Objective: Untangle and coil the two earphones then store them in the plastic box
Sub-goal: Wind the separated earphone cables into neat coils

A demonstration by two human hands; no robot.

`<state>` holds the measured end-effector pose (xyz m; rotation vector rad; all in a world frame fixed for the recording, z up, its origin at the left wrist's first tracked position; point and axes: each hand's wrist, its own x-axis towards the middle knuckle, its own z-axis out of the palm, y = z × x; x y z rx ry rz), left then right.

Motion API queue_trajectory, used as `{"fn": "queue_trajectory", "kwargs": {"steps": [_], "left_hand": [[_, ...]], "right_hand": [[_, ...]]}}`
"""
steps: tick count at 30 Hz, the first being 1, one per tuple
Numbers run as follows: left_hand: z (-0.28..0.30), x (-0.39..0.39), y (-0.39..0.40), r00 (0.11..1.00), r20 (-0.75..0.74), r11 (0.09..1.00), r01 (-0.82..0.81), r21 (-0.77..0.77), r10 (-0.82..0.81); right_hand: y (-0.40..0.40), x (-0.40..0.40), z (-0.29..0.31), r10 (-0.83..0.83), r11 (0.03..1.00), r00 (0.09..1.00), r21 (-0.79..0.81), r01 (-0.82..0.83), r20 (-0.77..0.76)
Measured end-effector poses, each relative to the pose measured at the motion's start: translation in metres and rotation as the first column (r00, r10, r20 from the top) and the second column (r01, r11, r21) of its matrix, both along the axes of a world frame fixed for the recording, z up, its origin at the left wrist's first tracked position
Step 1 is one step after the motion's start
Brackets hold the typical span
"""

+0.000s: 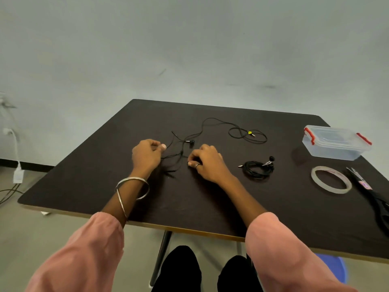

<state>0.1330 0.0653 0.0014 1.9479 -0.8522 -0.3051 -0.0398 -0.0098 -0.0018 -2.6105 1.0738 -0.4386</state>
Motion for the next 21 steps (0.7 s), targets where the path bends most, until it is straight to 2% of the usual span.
{"fn": "queue_trajectory", "kwargs": {"steps": [2,4,7,10,12,14,15,18,21], "left_hand": [[-0.002,0.003,0.001,0.998,0.011,0.995,0.055,0.080,-0.056],[-0.003,0.001,0.001,0.988,0.093,0.982,0.105,0.159,-0.121],[-0.002,-0.005,0.000,0.969,0.184,0.969,0.121,0.218,-0.162],[0.001,-0.009,-0.003,0.971,0.160,0.960,0.132,0.248,-0.175],[0.002,-0.009,-0.003,0.971,0.133,0.952,0.156,0.264,-0.196],[0.002,-0.008,-0.003,0.973,0.100,0.953,0.181,0.241,-0.210],[0.002,-0.008,-0.002,0.974,0.083,0.958,0.191,0.215,-0.212],[0.003,-0.005,0.000,0.985,0.071,0.976,0.143,0.162,-0.156],[0.007,-0.002,0.003,0.989,0.135,0.992,0.040,0.116,-0.056]], "right_hand": [[0.007,-0.003,-0.004,0.132,0.991,0.990,0.027,-0.134,0.049],[0.015,-0.013,-0.001,0.254,0.960,0.961,0.095,-0.264,0.110],[0.018,-0.032,0.009,0.336,0.898,0.928,0.243,-0.367,0.159],[0.010,-0.044,0.015,0.238,0.865,0.932,0.376,-0.331,0.273],[-0.001,-0.045,0.013,0.087,0.927,0.948,0.323,-0.189,0.306],[-0.011,-0.038,0.011,0.006,0.981,0.977,0.188,-0.048,0.214],[-0.013,-0.032,0.010,0.022,0.990,0.987,0.131,-0.043,0.158],[-0.011,-0.007,0.010,0.157,0.987,0.987,0.022,-0.156,-0.036],[-0.012,0.013,0.009,0.143,0.989,0.976,-0.018,-0.148,-0.165]]}}
